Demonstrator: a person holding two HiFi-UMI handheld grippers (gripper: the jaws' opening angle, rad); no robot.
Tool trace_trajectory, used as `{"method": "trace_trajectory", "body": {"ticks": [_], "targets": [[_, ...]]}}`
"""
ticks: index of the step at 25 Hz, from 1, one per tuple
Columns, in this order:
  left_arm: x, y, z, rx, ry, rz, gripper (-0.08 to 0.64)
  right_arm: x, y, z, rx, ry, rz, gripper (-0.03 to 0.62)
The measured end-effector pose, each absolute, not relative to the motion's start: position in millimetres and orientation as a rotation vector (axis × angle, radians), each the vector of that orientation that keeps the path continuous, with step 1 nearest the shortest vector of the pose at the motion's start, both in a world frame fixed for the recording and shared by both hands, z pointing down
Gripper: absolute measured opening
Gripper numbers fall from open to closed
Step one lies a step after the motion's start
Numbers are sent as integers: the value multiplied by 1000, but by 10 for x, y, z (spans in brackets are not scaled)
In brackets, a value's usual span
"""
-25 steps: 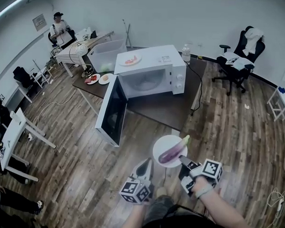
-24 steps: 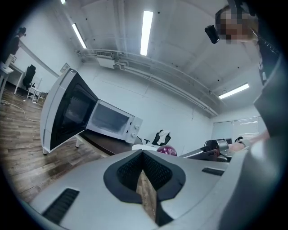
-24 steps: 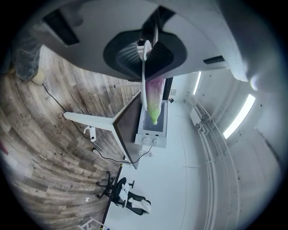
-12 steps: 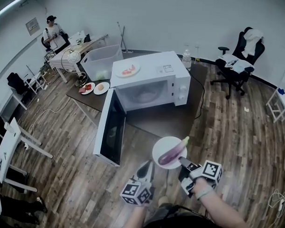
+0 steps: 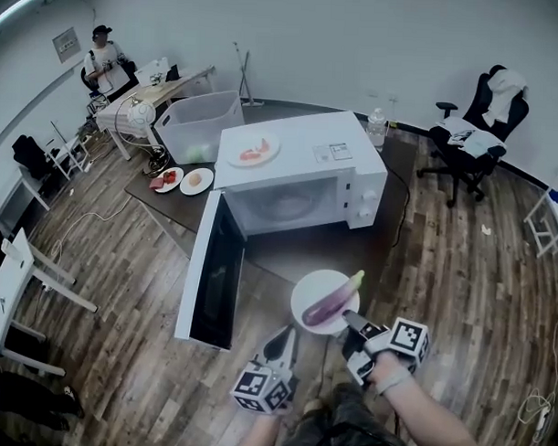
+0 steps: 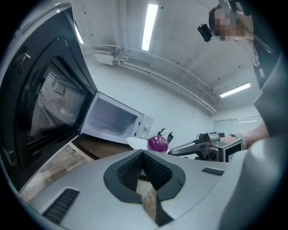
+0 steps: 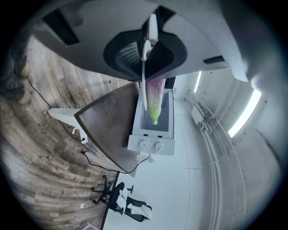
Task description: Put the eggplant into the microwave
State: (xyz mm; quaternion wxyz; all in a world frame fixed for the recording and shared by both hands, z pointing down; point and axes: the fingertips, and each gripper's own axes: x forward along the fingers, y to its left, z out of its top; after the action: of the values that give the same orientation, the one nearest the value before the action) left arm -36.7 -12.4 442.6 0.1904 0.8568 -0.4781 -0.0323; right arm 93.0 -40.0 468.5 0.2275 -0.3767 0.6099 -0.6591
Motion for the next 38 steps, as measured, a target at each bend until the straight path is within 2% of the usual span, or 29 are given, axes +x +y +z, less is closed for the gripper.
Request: {"method": "trace_trajectory", "body": {"ticks": [21, 38], "targets": [[-321, -1225, 4453, 2337, -1492, -137, 0, 870, -1503, 4822, -976, 1754, -1907, 12], [-426, -1499, 4577, 2254, -1600, -158, 0, 664, -2111, 4882, -885, 1797, -1946, 12]]}}
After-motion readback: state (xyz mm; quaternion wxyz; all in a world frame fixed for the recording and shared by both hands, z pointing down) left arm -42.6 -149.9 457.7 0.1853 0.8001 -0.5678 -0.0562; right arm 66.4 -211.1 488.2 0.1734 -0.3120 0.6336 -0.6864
